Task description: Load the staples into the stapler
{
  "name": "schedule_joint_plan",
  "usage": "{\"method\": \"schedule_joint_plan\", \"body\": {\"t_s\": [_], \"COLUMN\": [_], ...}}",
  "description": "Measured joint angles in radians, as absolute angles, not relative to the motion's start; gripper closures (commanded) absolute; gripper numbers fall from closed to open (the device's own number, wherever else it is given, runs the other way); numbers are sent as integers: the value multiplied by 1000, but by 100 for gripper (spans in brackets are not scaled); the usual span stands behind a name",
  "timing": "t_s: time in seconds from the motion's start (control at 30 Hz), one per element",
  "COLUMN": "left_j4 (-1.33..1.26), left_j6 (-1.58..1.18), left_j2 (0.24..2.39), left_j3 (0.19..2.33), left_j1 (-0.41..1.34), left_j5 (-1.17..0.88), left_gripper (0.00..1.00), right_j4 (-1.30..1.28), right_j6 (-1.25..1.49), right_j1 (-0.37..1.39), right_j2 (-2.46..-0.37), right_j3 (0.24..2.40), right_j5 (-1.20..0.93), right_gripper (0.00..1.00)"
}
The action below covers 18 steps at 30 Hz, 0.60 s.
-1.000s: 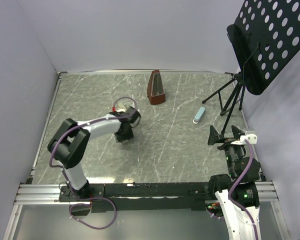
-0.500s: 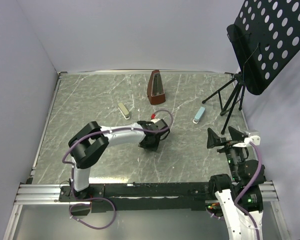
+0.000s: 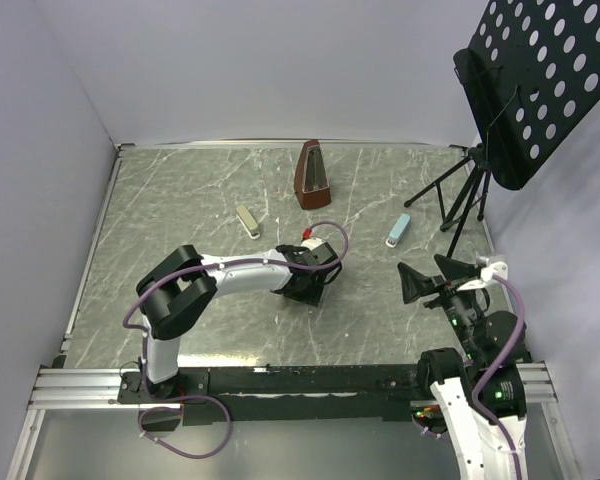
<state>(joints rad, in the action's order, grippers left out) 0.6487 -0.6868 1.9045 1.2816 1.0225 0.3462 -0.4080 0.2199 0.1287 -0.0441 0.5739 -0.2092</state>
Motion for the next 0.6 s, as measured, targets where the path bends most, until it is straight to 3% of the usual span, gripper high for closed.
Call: {"method": "schedule_joint_plan", "body": {"t_s": [0.43,0.6], "left_j4": [601,591], "left_j6": [-786,-801], "left_j2": [1863,1794], "left_j3": [1214,1125], "left_j1": [990,955], "left_j5": [366,368], "left_gripper": [26,26], "right_j4": [-403,-380], "right_j6": [278,303], "right_j1": [129,129], "right_j2": [-203,-358], "right_j3": [543,540], "right_j5": [-326,-382], "right_gripper": [0,0]}}
